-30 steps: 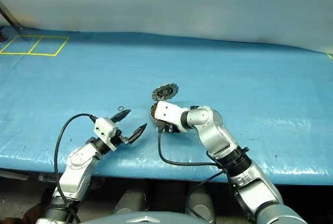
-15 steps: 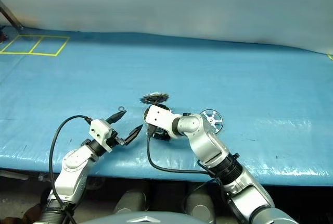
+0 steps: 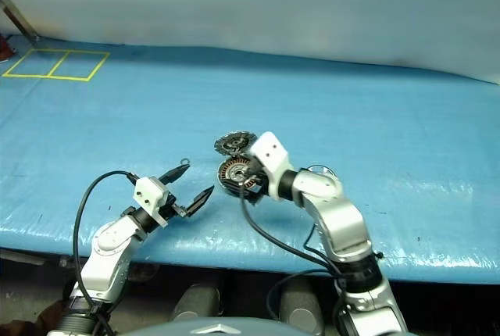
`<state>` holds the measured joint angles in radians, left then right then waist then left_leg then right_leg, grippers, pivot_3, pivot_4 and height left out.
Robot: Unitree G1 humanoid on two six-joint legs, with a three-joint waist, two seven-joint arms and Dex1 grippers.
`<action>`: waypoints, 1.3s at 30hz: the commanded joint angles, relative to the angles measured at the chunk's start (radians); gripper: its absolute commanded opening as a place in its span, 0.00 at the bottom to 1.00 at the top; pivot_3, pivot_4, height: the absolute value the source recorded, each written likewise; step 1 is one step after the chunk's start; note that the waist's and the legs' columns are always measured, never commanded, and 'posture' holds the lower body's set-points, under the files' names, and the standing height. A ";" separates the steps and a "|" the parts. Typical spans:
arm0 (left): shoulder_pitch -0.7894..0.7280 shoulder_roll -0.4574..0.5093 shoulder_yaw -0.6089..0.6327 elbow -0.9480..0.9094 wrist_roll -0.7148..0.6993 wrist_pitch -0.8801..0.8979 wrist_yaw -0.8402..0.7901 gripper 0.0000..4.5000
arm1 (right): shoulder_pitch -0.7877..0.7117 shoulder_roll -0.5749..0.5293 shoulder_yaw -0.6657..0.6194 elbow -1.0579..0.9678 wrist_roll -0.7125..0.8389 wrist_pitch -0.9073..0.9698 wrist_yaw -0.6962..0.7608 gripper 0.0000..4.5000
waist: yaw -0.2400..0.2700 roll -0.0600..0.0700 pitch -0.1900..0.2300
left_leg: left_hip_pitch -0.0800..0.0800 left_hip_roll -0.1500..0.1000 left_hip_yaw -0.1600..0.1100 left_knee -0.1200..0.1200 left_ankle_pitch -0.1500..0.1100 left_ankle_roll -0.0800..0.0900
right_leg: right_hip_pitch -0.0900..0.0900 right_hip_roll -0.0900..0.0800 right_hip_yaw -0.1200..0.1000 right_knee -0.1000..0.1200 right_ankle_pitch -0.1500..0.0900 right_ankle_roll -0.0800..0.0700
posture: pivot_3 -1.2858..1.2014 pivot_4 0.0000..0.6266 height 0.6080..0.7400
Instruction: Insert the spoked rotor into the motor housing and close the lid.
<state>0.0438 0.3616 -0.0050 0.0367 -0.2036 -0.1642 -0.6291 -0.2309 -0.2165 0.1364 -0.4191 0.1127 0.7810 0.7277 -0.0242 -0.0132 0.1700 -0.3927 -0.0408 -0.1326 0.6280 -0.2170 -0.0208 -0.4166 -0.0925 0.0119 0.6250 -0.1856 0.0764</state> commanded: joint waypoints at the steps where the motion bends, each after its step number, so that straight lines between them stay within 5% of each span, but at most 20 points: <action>1: -0.020 0.016 0.041 -0.032 -0.001 0.050 0.044 1.00 | 0.081 -0.017 -0.090 -0.031 0.065 -0.110 -0.018 1.00 | 0.000 0.000 0.000 | 0.000 0.000 0.000 0.000 0.000 0.000 | 0.000 0.000 0.000 0.000 0.000 0.000 | 0.52 0.24 1.00; 6: -0.058 -0.001 0.072 -0.026 -0.035 0.130 0.078 1.00 | 0.180 0.006 -0.177 -0.023 0.158 -0.146 -0.057 1.00 | -0.003 0.000 0.000 | 0.001 0.001 0.000 0.000 0.000 0.000 | 0.001 0.000 0.000 0.001 0.000 0.000 | 0.52 0.24 1.00; 19: -0.182 -0.018 0.053 0.118 0.070 0.297 0.240 1.00 | 0.214 -0.011 -0.104 0.017 0.145 -0.262 -0.143 1.00 | -0.001 0.000 0.000 | 0.000 0.000 0.000 0.000 0.000 0.000 | 0.000 0.000 0.000 0.000 0.000 0.001 | 0.52 0.24 1.00; 23: -0.160 -0.028 0.043 0.111 0.066 0.334 0.227 0.79 | 0.211 -0.022 -0.096 0.013 0.156 -0.268 -0.151 1.00 | 0.002 0.000 0.000 | 0.001 0.000 0.001 0.000 0.000 0.000 | 0.001 0.000 0.000 0.000 0.001 0.001 | 0.52 0.24 1.00; 27: -0.149 -0.041 0.036 0.099 0.062 0.344 0.222 0.79 | 0.209 -0.033 -0.090 0.018 0.159 -0.274 -0.156 1.00 | 0.002 0.000 0.000 | 0.002 0.000 0.001 0.000 0.000 0.000 | 0.001 0.000 0.000 0.000 0.000 0.001 | 0.52 0.24 1.00; 31: -0.159 -0.055 0.023 0.107 0.086 0.357 0.242 0.60 | 0.195 -0.038 -0.080 0.028 0.158 -0.284 -0.165 1.00 | 0.004 0.000 -0.001 | 0.002 0.000 0.001 0.000 0.000 0.000 | 0.002 0.000 0.000 0.000 0.000 0.001 | 0.52 0.24 1.00; 39: -0.203 -0.080 0.024 0.147 0.115 0.355 0.300 0.60 | 0.178 -0.046 -0.075 0.058 0.156 -0.302 -0.179 1.00 | 0.008 0.001 -0.001 | 0.002 0.000 0.001 0.001 0.000 0.000 | 0.002 0.000 0.000 0.000 0.000 0.001 | 0.52 0.24 1.00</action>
<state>-0.1534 0.2870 0.0264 0.1588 -0.1120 0.1841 -0.3478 -0.0375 -0.2629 0.0630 -0.3486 0.2598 0.5032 0.5563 -0.0166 -0.0126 0.1690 -0.3906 -0.0409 -0.1320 0.6291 -0.2168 -0.0210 -0.4143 -0.0928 0.0120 0.6255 -0.1852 0.0772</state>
